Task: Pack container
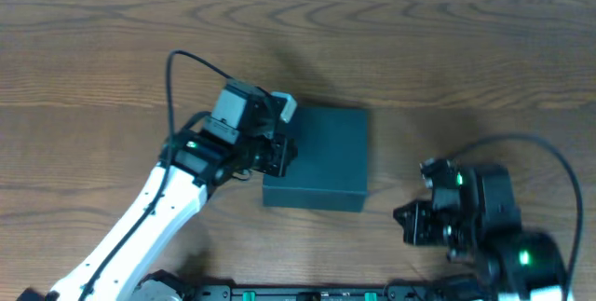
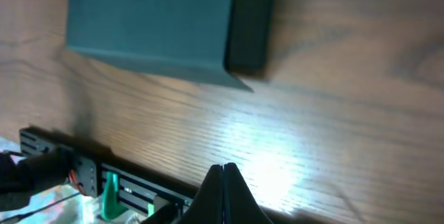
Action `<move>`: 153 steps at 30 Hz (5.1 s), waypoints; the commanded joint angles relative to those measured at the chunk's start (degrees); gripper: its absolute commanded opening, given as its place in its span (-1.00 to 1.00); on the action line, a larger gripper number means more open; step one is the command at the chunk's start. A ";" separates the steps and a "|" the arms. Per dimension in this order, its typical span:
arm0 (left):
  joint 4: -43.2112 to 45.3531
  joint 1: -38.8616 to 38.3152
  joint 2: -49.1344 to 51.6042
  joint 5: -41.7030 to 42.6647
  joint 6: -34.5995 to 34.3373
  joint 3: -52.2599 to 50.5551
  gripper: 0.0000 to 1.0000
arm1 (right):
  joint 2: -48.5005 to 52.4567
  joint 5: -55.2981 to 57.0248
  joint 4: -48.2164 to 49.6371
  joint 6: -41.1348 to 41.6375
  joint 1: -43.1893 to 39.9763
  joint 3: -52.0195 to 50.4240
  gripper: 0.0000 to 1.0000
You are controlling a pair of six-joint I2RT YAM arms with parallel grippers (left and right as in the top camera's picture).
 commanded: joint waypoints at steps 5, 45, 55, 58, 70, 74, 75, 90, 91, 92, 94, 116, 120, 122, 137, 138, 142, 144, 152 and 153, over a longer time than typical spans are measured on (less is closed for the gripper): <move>2.40 -4.11 9.70 -1.22 -1.49 -1.42 -0.88 | -9.51 -1.03 4.13 7.19 0.46 -12.66 -0.97; 1.07 -2.75 7.23 -1.70 -1.99 -1.14 -0.88 | 13.77 -7.48 50.95 20.26 12.83 -22.05 -0.96; -13.05 -2.19 -20.15 -8.59 -2.84 -1.22 -0.88 | -5.31 1.88 14.08 9.01 12.83 -2.38 -0.97; -16.94 -2.19 -27.78 -10.34 -4.15 -1.92 -0.88 | -12.83 2.93 8.02 9.03 12.83 -2.21 -0.97; -21.07 -2.19 -44.06 -12.41 -9.18 -6.84 0.91 | -29.40 3.26 -2.73 13.64 12.83 -2.29 0.15; -24.74 -2.19 -43.95 -11.89 -9.70 -6.84 0.90 | -29.35 3.23 -2.97 19.32 12.79 -2.45 0.99; -26.36 -2.19 -43.95 -12.02 -9.62 -6.84 0.91 | -29.35 3.32 -2.95 19.69 12.79 -2.45 0.99; -32.65 -2.19 -43.95 -12.17 -9.64 -6.84 0.90 | -29.35 3.28 -2.95 19.69 12.79 -2.45 0.99; -32.65 -2.19 -43.95 -12.17 -9.64 -6.84 0.90 | -29.35 3.28 -2.95 19.69 12.79 -2.45 0.99; -32.65 -2.19 -43.95 -12.17 -9.64 -6.84 0.90 | -29.35 3.28 -2.95 19.69 12.79 -2.45 0.98; -32.65 -2.19 -43.95 -12.17 -9.64 -6.84 0.90 | -29.35 3.28 -2.95 19.69 12.79 -2.45 0.98; -10.45 16.70 -65.59 -18.56 9.55 -16.68 0.90 | -29.35 3.28 -2.95 19.69 12.79 -2.45 0.99; -7.26 18.60 -70.23 -17.70 9.70 -23.74 0.90 | -29.35 3.28 -2.95 19.69 12.79 -2.45 0.99; -5.86 18.88 -72.39 -15.74 9.68 -27.45 0.90 | -29.35 3.28 -2.95 19.69 12.79 -2.45 0.98; 4.92 18.93 -75.56 -8.46 7.69 -44.72 0.91 | -29.35 3.28 -2.95 19.69 12.79 -2.45 0.99; 4.94 18.93 -75.56 -8.44 7.54 -45.31 0.91 | -29.35 3.28 -2.95 19.69 12.79 -2.45 0.98; 5.31 18.91 -75.56 -7.34 6.62 -47.91 0.90 | -29.35 3.28 -2.95 19.69 12.79 -2.45 0.99; 5.35 18.91 -75.54 -6.27 5.33 -49.59 0.91 | -29.35 3.28 -2.95 19.69 12.79 -2.45 0.98; 5.81 18.88 -75.54 -6.10 3.21 -49.92 0.91 | -29.35 3.28 -2.95 19.69 12.79 -2.45 0.99; 5.81 18.88 -75.54 -6.12 3.21 -49.92 0.90 | -29.35 3.28 -2.95 19.69 12.79 -2.45 0.98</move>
